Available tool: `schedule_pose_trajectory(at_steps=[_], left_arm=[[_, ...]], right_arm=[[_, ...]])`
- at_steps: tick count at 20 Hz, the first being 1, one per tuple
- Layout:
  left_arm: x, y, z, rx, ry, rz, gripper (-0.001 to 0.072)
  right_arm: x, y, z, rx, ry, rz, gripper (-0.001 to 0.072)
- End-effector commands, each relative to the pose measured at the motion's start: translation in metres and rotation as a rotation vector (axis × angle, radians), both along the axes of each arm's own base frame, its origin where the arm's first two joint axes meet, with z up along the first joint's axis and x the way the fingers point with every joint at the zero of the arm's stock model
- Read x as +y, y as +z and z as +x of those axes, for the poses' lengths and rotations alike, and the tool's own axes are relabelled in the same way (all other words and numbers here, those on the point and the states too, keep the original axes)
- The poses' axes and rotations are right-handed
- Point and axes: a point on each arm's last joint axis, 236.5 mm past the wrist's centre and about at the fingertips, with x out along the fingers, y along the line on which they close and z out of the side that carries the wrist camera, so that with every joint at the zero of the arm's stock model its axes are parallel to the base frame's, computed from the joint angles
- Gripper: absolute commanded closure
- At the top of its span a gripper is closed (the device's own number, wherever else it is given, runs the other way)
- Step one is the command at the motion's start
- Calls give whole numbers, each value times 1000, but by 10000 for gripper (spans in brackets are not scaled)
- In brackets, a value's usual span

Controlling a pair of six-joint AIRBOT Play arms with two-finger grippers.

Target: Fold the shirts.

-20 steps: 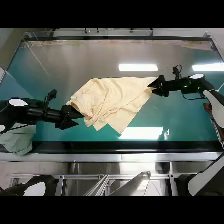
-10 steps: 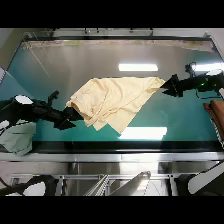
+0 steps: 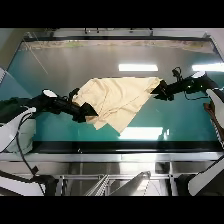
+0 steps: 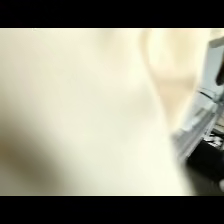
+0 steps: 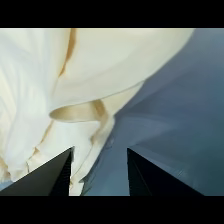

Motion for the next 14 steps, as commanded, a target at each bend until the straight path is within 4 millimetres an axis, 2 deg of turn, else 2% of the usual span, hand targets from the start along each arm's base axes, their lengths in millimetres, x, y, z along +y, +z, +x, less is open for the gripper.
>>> schedule_pose_trajectory(at_steps=[1,2,4,5,6,7,8,9,11,13,14], left_arm=[[-14,6,12,-20,-65,-31,492],[-15,11,12,-21,-75,-40,555],[-17,19,12,-20,-96,-56,554],[-17,22,13,-24,-103,-62,555],[-18,26,14,-27,-109,-68,556],[-19,29,14,-29,-118,-75,586],[-20,34,14,-29,-129,-84,680],[-22,41,14,-32,-142,-100,679],[-28,74,20,-70,-139,-169,678],[-31,133,27,-144,-145,-283,678],[-28,168,29,-193,-147,-340,678]], right_arm=[[9,-3,6,2,-26,19,318],[11,-7,5,21,-35,21,318],[18,-20,5,42,-39,16,318],[24,-24,4,50,-38,23,342],[31,-27,5,54,-39,38,393],[37,-26,6,47,-34,52,508],[42,-24,7,28,-19,66,634],[46,-17,9,19,-20,90,694],[51,13,14,-45,8,144,695],[39,60,21,-131,45,163,695],[25,94,27,-197,45,159,696]])
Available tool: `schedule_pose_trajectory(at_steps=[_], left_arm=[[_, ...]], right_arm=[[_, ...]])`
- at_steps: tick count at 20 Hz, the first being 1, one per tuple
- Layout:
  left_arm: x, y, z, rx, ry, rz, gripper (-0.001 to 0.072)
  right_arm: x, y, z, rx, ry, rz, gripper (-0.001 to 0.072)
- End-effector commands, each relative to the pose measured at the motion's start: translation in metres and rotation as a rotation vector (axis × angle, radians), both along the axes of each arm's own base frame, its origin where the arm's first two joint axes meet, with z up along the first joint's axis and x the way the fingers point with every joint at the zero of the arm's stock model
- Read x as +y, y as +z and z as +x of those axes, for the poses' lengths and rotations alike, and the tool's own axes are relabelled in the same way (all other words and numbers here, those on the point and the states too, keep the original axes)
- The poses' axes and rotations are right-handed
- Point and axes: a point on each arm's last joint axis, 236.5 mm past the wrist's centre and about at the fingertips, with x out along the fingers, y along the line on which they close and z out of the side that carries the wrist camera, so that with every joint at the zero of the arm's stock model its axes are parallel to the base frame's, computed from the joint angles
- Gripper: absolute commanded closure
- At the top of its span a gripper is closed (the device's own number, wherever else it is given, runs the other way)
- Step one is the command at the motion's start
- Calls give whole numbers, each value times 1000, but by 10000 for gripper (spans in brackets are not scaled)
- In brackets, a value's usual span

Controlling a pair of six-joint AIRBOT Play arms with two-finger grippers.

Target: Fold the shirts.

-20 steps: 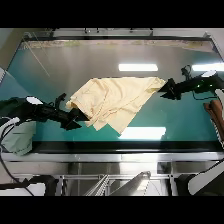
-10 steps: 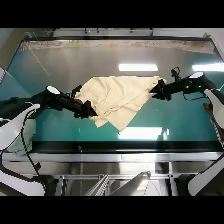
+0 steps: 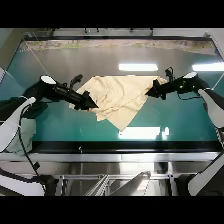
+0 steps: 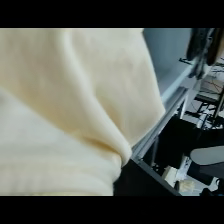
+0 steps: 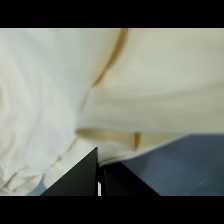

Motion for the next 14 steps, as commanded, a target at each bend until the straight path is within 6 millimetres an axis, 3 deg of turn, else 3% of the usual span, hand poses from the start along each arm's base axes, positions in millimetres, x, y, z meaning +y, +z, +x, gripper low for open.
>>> schedule_pose_trajectory(at_steps=[1,4,6,7,9,12,14], left_arm=[[2,112,3,-122,-20,-214,678],[26,243,5,-328,46,-417,678],[49,327,-6,-505,93,-530,680],[60,354,-15,-585,109,-535,680],[80,391,-35,-728,143,-479,679],[94,437,-69,-925,204,-406,674],[103,453,-81,-1011,247,-357,673]], right_arm=[[-23,103,12,-189,18,53,696],[-68,234,11,-468,-56,-17,696],[-91,319,-6,-660,-122,-73,696],[-96,354,-20,-737,-143,-94,696],[-89,413,-63,-876,-125,-112,696],[-56,475,-134,-1086,-42,-223,696],[-51,507,-159,-1212,-74,-314,696]])
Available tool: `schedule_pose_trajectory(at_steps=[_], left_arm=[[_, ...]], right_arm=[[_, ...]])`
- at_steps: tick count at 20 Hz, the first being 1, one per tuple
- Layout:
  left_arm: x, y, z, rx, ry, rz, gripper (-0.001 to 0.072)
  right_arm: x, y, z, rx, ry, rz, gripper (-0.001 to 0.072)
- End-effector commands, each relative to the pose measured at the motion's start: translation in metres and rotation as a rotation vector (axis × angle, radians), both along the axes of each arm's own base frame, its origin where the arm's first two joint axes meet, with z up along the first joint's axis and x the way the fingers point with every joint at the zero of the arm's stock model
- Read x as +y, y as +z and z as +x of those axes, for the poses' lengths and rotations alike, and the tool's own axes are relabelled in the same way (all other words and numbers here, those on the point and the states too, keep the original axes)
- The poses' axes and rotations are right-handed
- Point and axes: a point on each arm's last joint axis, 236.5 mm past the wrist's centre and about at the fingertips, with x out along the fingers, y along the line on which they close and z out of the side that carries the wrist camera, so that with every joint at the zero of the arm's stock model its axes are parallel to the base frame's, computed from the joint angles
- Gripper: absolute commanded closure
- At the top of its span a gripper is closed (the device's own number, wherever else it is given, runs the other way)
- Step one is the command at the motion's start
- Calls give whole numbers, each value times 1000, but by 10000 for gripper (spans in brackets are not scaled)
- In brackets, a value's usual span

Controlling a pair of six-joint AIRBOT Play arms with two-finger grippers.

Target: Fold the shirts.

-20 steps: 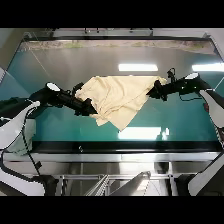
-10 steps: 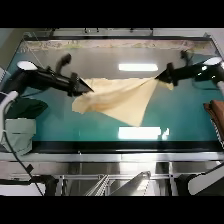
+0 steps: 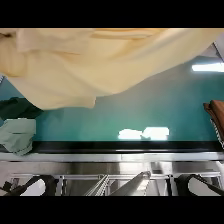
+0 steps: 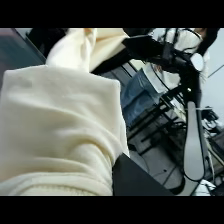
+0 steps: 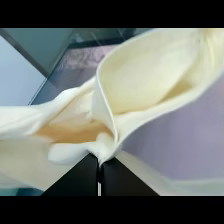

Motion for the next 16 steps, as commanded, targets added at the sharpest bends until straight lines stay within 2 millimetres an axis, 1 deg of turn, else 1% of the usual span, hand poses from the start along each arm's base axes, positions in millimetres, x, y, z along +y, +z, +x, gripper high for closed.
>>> schedule_pose_trajectory(at_steps=[1,2,3,4,5,6,7,9,11,12,13,14,15,16], left_arm=[[15,40,-27,-148,122,34,673],[21,38,-24,-143,138,35,673],[27,32,-16,-115,151,32,673],[33,20,-5,-72,159,33,673],[36,2,9,-12,152,39,673],[39,-21,23,57,147,52,673],[40,-52,39,143,141,70,673],[37,-121,69,321,121,112,672],[31,-199,97,478,110,166,672],[27,-239,113,528,110,184,672],[24,-274,129,568,114,186,672],[20,-309,145,616,119,182,672],[17,-340,158,669,120,177,672],[13,-367,169,711,104,166,671]], right_arm=[[8,56,-51,-217,-93,-138,696],[5,55,-49,-218,-109,-150,696],[3,48,-44,-194,-104,-142,696],[1,35,-32,-149,-92,-124,696],[-1,14,-17,-89,-70,-104,696],[1,-11,-3,-16,-39,-81,695],[3,-42,12,68,-5,-53,695],[13,-119,42,260,56,8,695],[19,-214,68,454,75,34,695],[19,-256,80,525,63,43,695],[19,-299,93,578,48,50,695],[16,-334,107,622,25,59,695],[13,-366,119,664,-7,88,695],[10,-387,130,680,-28,112,694]])
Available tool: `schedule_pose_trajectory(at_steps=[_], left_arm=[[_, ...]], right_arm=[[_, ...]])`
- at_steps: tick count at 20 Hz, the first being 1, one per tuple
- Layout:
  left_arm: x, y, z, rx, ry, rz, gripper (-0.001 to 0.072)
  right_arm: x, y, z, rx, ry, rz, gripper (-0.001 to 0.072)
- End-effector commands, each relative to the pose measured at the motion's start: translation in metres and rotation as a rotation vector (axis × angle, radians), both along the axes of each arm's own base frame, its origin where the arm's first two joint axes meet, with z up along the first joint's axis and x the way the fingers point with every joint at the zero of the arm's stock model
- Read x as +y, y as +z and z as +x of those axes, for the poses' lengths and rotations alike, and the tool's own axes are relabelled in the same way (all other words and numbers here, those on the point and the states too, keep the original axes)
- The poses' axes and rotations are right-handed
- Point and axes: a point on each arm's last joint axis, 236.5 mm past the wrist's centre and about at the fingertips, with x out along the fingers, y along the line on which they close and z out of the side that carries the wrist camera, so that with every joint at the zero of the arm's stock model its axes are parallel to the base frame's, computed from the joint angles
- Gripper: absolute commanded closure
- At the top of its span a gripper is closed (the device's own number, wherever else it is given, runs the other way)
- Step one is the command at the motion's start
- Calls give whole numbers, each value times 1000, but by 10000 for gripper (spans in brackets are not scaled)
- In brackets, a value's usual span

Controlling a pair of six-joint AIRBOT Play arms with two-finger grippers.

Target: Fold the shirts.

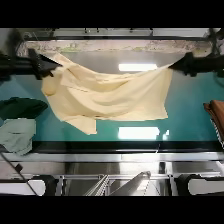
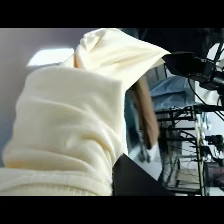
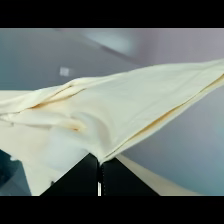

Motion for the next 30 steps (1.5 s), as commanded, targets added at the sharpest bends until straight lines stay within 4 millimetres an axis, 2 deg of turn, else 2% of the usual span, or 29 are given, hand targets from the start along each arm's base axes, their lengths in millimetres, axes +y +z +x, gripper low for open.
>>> schedule_pose_trajectory(at_steps=[1,2,3,5,6,8,10,12,13,15,16,17,21,26,28,30], left_arm=[[-15,-111,33,159,-36,-6,656],[-18,-116,39,175,-72,-58,365],[-17,-111,45,176,-96,-121,6],[-2,-86,51,166,-127,-236,-8],[9,-77,51,164,-132,-241,-5],[31,-58,42,147,-148,-229,11],[44,-38,27,134,-155,-229,11],[52,-26,7,127,-156,-226,12],[56,-30,-6,155,-152,-191,12],[67,-53,-40,234,-153,-60,11],[73,-63,-56,267,-149,-8,10],[76,-69,-69,293,-140,19,10],[90,-68,-99,298,-52,15,10],[118,-67,-119,292,93,1,10],[130,-76,-124,296,167,2,11],[144,-103,-133,352,229,65,11]], right_arm=[[-2,-104,32,117,-62,43,627],[-3,-107,35,108,-44,61,392],[-7,-106,35,109,-37,64,327],[-27,-94,30,100,-25,55,323],[-39,-88,23,106,-17,54,322],[-59,-87,-6,173,30,60,313],[-70,-100,-46,300,81,94,314],[-81,-124,-78,419,80,104,314],[-87,-137,-89,459,65,102,313],[-96,-158,-104,512,33,86,313],[-98,-166,-110,533,25,72,284],[-98,-174,-115,552,21,63,217],[-75,-194,-128,577,51,60,202],[-22,-203,-124,568,157,11,204],[-1,-206,-125,566,202,3,218],[12,-208,-123,559,220,3,449]])
